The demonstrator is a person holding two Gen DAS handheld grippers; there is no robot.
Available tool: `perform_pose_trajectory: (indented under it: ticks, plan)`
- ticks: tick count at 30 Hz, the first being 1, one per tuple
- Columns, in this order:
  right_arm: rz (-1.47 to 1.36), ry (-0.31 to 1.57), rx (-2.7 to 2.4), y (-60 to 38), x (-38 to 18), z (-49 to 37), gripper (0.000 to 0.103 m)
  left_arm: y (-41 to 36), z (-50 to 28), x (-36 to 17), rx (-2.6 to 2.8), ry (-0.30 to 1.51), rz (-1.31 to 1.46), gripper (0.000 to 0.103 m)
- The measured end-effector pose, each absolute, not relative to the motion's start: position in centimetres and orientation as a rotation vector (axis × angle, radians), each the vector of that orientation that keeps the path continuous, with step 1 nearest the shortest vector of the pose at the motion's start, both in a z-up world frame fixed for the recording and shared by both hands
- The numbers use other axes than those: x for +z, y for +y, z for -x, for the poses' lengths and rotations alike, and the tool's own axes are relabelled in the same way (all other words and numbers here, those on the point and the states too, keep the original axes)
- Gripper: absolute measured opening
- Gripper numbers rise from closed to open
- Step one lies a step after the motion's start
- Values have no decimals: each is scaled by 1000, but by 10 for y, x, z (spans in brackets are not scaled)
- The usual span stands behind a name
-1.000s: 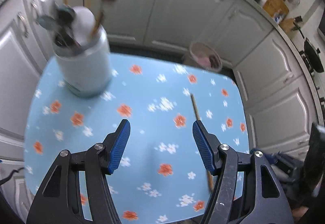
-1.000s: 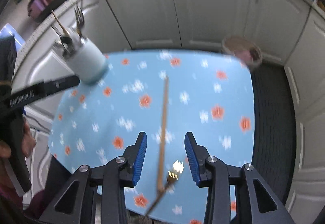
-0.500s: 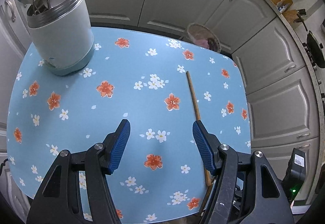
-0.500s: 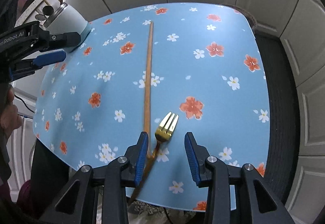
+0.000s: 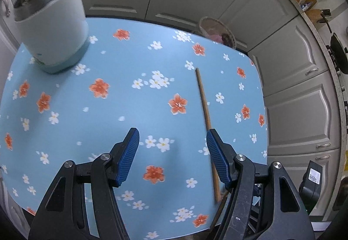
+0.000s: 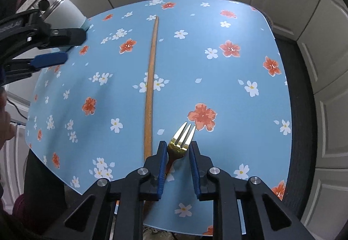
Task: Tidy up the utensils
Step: 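Grasp the wooden chopstick with the left tool while the right tool grasps the gold fork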
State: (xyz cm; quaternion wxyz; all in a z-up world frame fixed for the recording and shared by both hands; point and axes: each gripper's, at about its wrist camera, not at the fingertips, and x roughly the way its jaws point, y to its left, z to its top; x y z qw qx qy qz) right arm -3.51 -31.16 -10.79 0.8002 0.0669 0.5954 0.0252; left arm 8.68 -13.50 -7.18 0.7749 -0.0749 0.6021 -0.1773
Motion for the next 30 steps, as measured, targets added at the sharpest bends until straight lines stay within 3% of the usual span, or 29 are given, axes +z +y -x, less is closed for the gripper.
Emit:
perform_pose_trajectory:
  ticks: [9,19,20,21,22,24,26,30]
  plan:
    - [-175,1243,73,-343,-96,21,19,-172,-104,-95,-331,1392,167,69]
    - [-227,1224,124,-356,-92,25,19,-212,-106,-104,-253,1355,68,66]
    - [-236,1222,128,-359,-91,25,19,-215,-104,-107,-255,1366,67,57]
    - [-240,1222,131,-363,-91,25,19,-217,-103,-111,-258,1385,61,40]
    - [-242,1221,129,-365,-91,25,19,-219,-101,-111,-244,1376,37,36]
    - [-251,1218,130,-367,-90,25,19,-222,-101,-113,-271,1383,31,13]
    - [-254,1214,131,-369,-90,24,19,-221,-100,-113,-286,1382,30,6]
    - [-252,1197,148,-366,-84,25,19,-216,-95,-112,-354,1384,61,4]
